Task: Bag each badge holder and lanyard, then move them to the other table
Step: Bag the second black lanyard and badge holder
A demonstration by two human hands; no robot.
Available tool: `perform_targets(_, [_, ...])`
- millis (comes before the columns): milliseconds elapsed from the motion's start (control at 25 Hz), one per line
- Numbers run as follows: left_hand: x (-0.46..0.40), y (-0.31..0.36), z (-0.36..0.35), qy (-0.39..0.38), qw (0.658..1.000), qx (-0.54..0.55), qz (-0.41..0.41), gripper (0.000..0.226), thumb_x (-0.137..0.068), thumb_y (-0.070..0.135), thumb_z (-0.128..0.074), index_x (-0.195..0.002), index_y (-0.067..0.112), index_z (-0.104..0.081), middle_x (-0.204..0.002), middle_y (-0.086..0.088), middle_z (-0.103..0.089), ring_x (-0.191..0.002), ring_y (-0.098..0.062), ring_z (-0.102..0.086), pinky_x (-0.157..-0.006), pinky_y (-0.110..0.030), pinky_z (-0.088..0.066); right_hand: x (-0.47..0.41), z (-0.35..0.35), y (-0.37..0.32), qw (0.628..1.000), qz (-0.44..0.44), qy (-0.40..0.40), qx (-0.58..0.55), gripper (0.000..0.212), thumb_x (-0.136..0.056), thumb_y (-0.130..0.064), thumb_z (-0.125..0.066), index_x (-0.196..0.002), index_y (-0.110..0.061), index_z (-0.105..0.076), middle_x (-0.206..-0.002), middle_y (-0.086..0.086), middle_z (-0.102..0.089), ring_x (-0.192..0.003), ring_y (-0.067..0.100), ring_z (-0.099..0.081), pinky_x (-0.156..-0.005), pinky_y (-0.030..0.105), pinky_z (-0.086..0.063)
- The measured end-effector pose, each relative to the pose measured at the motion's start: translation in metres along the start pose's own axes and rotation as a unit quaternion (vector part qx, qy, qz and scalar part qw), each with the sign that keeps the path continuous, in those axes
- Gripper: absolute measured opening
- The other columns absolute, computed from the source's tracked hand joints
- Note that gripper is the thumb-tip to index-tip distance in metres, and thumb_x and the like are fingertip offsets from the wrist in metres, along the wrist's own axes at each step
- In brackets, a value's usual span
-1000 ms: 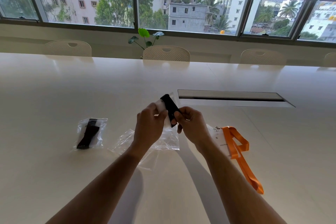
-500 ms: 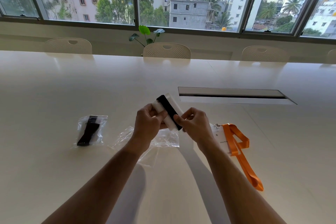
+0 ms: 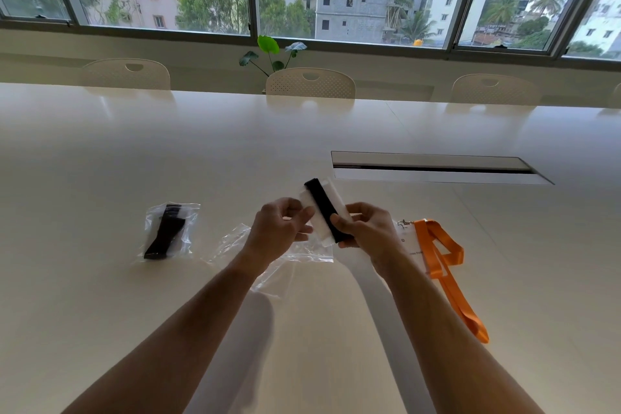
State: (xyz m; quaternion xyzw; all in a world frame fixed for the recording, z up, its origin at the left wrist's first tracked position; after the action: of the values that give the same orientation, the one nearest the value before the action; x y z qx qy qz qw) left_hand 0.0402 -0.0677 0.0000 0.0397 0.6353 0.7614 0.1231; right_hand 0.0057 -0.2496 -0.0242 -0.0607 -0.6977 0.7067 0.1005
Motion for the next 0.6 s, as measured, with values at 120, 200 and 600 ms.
perform_targets(120, [0.004, 0.018, -0.009, -0.044, 0.94, -0.303, -0.151, 0.032, -0.088, 0.041, -0.065, -0.11, 0.019, -0.066, -0.111, 0.007, -0.067, -0.095, -0.007, -0.063, -0.082, -0.025, -0.051, -0.003, 0.017, 0.012, 0.998, -0.033, 0.052, -0.03, 0.028, -0.079, -0.019, -0.08, -0.1, -0.008, -0.065, -0.093, 0.014, -0.072, -0.073, 0.02, -0.074, -0.058, 0.024, -0.057])
perform_targets(200, [0.009, 0.008, -0.026, -0.139, 0.882, -0.414, -0.18, 0.036, -0.085, 0.045, -0.067, -0.114, 0.025, -0.065, -0.123, 0.007, -0.061, -0.111, -0.011, -0.055, -0.093, -0.03, -0.046, -0.003, 0.023, 0.023, 0.996, -0.053, 0.071, -0.027, 0.029, -0.08, -0.02, -0.079, -0.101, -0.009, -0.064, -0.096, 0.015, -0.07, -0.078, 0.023, -0.073, -0.058, 0.023, -0.056])
perform_targets(600, [0.01, -0.006, -0.015, -0.112, 0.856, -0.475, -0.168, 0.019, -0.093, 0.036, -0.056, -0.098, 0.026, -0.071, -0.103, 0.011, -0.066, -0.091, -0.016, -0.063, -0.076, -0.032, -0.049, 0.006, 0.039, 0.032, 0.971, -0.039, 0.159, 0.177, 0.046, -0.077, -0.04, -0.079, -0.112, -0.018, -0.061, -0.099, 0.008, -0.068, -0.082, 0.021, -0.069, -0.063, 0.034, -0.059])
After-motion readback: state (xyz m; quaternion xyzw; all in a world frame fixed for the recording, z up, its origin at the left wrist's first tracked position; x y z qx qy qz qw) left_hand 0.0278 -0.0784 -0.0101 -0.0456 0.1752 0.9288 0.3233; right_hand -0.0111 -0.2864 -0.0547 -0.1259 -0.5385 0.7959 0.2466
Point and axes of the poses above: each hand's wrist, its own x-axis away from the middle knuckle, its own z-axis out of the back of the hand, y = z × x, the point moved 10 cm from there along -x, towards the middle knuckle
